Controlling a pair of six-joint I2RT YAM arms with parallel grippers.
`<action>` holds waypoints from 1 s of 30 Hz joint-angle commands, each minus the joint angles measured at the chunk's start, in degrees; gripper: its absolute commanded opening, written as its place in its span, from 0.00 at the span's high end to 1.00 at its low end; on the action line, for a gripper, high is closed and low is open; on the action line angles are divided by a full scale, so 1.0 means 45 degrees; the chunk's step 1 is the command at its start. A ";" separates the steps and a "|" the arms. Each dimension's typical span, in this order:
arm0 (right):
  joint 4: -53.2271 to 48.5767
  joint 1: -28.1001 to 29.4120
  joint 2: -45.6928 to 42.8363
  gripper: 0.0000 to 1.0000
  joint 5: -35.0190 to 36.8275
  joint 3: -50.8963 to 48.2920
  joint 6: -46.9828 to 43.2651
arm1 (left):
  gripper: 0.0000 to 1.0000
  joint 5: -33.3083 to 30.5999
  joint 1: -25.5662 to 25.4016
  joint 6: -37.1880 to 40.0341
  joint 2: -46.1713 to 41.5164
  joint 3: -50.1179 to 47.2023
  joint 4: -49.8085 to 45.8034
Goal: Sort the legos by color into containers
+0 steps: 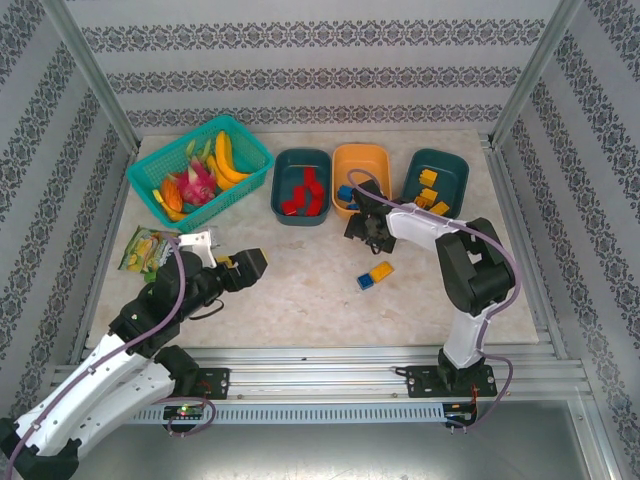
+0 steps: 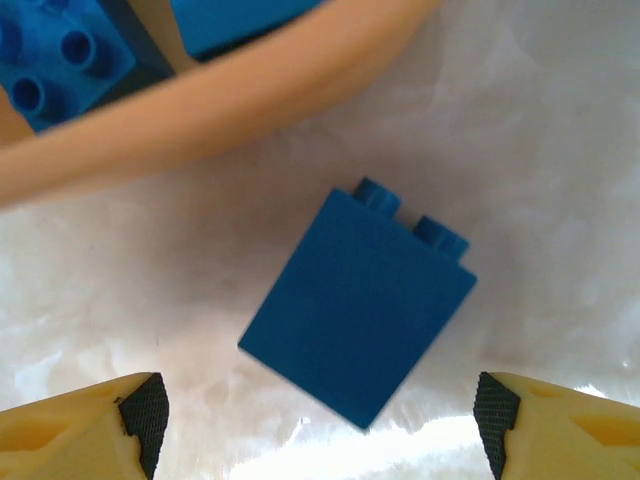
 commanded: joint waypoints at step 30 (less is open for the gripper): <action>-0.0943 0.0640 -0.2678 0.79 0.0507 -0.1676 -0.0309 | 0.00 0.0939 -0.0288 -0.0366 0.0896 0.0123 0.0208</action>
